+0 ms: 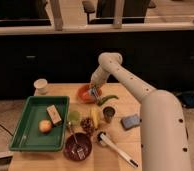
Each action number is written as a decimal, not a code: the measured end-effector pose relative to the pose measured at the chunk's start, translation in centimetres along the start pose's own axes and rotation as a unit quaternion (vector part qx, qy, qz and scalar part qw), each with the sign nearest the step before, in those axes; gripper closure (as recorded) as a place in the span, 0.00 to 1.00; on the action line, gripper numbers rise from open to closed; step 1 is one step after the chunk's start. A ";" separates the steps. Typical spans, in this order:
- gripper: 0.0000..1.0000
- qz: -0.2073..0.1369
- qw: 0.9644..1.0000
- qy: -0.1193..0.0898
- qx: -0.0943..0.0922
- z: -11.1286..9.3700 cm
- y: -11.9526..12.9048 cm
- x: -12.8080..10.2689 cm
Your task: Place towel in red bowl
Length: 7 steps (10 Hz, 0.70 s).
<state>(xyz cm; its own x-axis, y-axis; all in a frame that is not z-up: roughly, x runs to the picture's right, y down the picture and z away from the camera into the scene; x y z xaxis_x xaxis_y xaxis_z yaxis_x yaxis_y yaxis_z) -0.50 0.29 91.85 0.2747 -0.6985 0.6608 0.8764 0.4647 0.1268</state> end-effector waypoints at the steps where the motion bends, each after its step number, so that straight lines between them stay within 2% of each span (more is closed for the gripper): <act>1: 0.91 -0.001 1.000 -0.002 0.002 0.1 -0.1 0.0; 4: 0.59 -0.003 1.000 -0.009 0.006 0.3 -0.3 0.0; 5: 0.51 -0.003 1.000 -0.010 0.007 0.3 -0.3 0.0; 6: 0.37 -0.004 1.000 -0.011 0.007 0.3 -0.2 0.1; 7: 0.28 -0.004 1.000 -0.012 0.007 0.3 -0.2 0.2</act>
<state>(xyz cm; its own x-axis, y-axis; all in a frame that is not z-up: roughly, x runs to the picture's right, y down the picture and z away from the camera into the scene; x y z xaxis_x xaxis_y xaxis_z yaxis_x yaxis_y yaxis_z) -0.70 0.24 92.13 0.2581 -0.6893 0.6769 0.8729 0.4666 0.1423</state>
